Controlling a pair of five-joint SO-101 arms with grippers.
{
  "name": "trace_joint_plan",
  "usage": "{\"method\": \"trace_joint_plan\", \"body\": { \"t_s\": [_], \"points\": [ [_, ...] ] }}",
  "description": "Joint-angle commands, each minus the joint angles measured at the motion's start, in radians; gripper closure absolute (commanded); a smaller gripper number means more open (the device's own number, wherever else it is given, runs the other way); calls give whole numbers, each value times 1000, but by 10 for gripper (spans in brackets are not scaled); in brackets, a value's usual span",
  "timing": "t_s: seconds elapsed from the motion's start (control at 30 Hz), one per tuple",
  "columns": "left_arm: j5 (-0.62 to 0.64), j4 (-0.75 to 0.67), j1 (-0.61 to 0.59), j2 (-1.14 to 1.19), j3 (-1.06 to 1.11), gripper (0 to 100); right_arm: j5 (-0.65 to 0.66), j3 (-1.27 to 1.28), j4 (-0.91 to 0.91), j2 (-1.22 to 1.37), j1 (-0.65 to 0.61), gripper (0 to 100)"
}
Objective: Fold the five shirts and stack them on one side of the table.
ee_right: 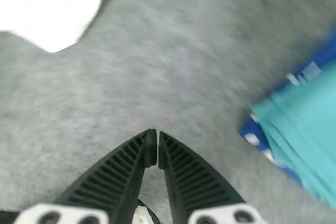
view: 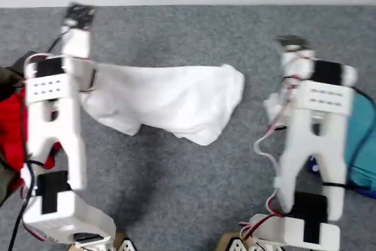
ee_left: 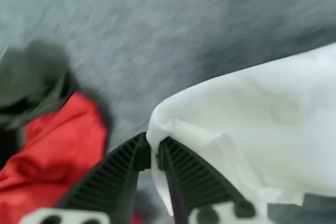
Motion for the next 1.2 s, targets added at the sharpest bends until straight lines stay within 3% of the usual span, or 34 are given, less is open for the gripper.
{"method": "trace_joint_plan", "body": {
  "t_s": [0.0, 0.17, 0.43, 0.8, 1.03, 1.17],
  "points": [
    [-72, -25, -69, 0, -2, 974, -8, -9, 38, 38, -199, 990],
    [-80, -23, -107, -8, -12, 844, 44, -11, 36, 194, -418, 983],
    [-114, 61, -161, -9, -70, 822, 48, -201, 36, 367, -615, 779],
    [-110, 222, -295, -9, -197, 823, 44, -569, 1, 849, -610, 783],
    [-110, 222, -367, -9, -200, 823, 49, -945, 38, 1090, -550, 987],
    [-114, 222, -393, -9, -200, 823, 51, -1094, 42, 1082, -495, 990]
  ]
}}
